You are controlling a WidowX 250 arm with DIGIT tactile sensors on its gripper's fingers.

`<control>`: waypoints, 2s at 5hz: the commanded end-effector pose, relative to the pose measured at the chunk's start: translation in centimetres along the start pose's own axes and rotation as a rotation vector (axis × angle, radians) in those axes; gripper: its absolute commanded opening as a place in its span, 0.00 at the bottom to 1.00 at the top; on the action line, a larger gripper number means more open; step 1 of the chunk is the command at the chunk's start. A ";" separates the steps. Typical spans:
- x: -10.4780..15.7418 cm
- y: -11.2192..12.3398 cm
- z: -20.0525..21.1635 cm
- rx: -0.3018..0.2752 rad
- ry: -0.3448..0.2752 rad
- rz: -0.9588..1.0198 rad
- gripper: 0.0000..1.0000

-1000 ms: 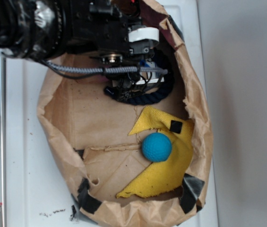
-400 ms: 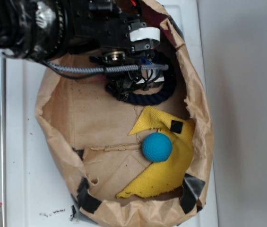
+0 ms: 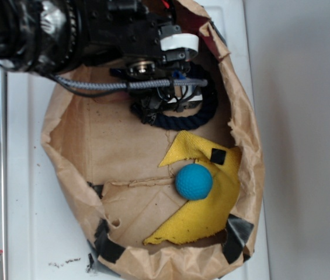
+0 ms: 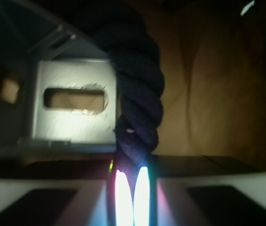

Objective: Grab the blue rope.

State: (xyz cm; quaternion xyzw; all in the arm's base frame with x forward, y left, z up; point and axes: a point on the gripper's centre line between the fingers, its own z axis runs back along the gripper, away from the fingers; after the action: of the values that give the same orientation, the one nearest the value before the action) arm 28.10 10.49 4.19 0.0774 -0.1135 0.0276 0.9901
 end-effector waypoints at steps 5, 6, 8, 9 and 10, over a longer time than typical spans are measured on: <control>1.3 1.3 9.6 -0.108 -0.115 0.023 1.00; 0.9 1.3 7.5 -0.065 -0.118 -0.005 1.00; -0.2 -0.2 5.9 -0.074 -0.136 -0.113 1.00; -1.3 -2.6 6.1 -0.066 -0.172 -0.206 1.00; -1.8 -3.9 6.0 -0.081 -0.190 -0.245 1.00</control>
State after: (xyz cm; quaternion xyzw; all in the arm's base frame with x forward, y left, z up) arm 24.71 5.91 7.19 0.0446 -0.1735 -0.0970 0.9790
